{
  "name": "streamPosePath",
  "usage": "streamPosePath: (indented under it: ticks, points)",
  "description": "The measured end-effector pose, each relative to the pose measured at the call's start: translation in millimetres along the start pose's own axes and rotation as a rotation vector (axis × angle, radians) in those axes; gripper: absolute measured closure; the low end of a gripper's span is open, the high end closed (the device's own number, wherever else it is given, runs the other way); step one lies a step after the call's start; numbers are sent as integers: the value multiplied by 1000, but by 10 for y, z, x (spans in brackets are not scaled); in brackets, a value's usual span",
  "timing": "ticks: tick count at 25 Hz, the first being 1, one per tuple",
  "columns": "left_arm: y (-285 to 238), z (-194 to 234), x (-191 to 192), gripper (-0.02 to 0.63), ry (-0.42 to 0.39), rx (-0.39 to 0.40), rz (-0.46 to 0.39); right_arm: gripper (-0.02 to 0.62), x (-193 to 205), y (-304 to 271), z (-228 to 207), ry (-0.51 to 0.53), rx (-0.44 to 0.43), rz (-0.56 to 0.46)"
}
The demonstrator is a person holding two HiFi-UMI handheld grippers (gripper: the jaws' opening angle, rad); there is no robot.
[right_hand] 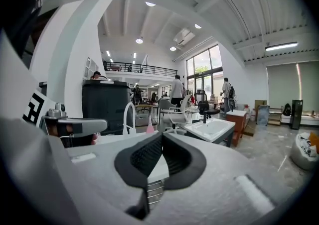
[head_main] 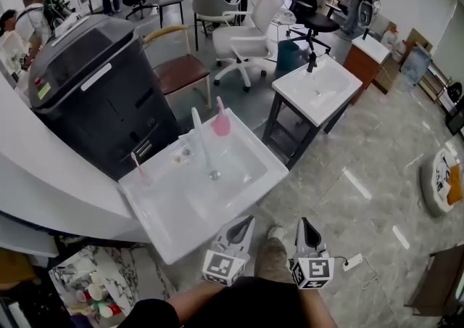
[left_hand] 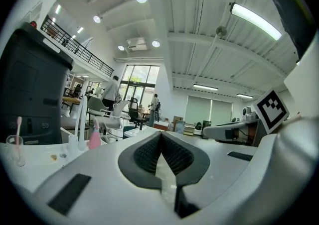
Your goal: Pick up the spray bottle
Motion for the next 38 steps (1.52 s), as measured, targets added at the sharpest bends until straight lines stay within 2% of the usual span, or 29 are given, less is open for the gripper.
streamPosePath:
  ticks: [3, 9, 12, 19, 22, 25, 29, 36, 38]
  points:
    - [-161, 128, 13, 591, 8, -26, 2, 597, 35, -211, -93, -5, -3, 20]
    - [-673, 426, -15, 591, -15, -49, 10, 597, -28, -835, -301, -9, -94, -10]
    - [-995, 665, -7, 591, -9, -87, 26, 597, -121, -1273, -450, -13, -129, -17]
    - [-1831, 1149, -99, 591, 45, -254, 65, 597, -419, -2250, -794, 1, -239, -50]
    - [-2076, 1451, -2, 590, 13, -341, 52, 597, -476, -2619, -932, -12, -292, -36]
    - [-2275, 1780, -20, 589, 25, -440, 20, 597, -443, -2975, -1025, -33, -343, -9]
    - [-2575, 2166, -2, 589, 37, -538, 35, 597, -342, -3453, -1079, -65, -410, 62]
    - [-3032, 2723, 364, 587, 130, -672, 81, 597, -282, -4101, -1160, -58, -552, 108]
    - [-3140, 2865, 451, 554, 146, -690, 109, 597, -258, -4233, -1174, -55, -587, 124]
Point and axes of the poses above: the fingertips, and each gripper's own axes: y backward along the fingers, z to its left, x out of its underside, the point moved 4 cm from there along y, backward along the fingers, and after that the axes turned 1 degree about -y, right-handed, at the moved point
